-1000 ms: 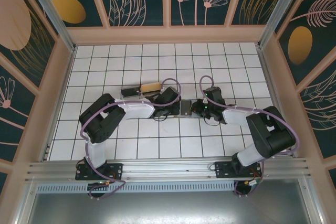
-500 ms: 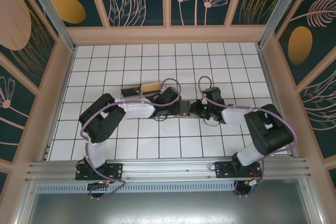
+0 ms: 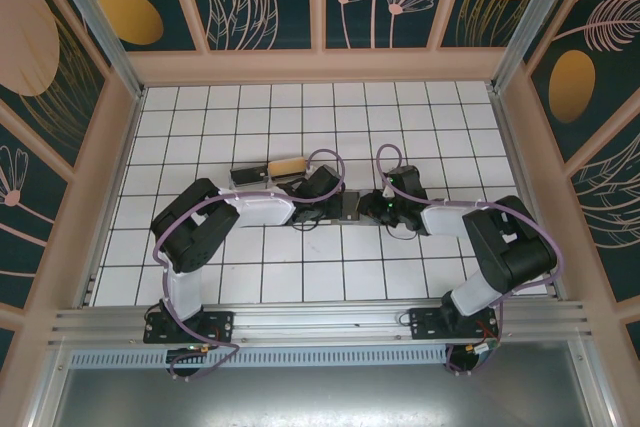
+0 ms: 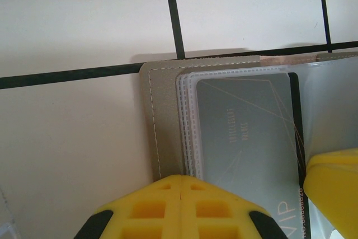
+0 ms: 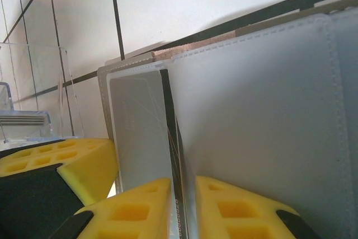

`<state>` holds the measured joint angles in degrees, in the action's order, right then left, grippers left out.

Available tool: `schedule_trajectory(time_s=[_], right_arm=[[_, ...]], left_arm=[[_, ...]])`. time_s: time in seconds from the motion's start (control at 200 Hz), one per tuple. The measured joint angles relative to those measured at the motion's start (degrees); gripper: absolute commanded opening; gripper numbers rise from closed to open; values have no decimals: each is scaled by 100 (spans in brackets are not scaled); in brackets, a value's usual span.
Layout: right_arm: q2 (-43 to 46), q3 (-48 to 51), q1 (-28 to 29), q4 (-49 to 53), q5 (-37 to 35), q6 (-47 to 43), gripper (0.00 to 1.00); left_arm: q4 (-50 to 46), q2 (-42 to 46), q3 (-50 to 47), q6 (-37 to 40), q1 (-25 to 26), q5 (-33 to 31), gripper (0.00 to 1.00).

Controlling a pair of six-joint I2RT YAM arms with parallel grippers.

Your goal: Take the credit cards out of the card holder

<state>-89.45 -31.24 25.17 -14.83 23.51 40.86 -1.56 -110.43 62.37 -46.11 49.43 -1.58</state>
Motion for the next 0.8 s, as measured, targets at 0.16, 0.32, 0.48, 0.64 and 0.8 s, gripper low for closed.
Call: schedule_trajectory(time_s=[0.16, 0.32, 0.48, 0.64, 0.8], right_arm=[[-39, 0, 0, -9, 17, -4, 13], [-66, -13, -7, -20, 37, -15, 0], [-17, -22, -87, 90, 46, -98, 0], [125, -22, -304, 337, 46, -286, 0], [203, -22, -382, 444, 101, -391, 18]], left_arm=[[0, -2, 0, 0, -2, 2, 0], [0, -4, 0, 0, -2, 0, 0], [2, -4, 0, 0, -4, 2, 0], [2, -11, 9, 0, -4, 4, 0], [2, -11, 9, 0, -4, 4, 0]])
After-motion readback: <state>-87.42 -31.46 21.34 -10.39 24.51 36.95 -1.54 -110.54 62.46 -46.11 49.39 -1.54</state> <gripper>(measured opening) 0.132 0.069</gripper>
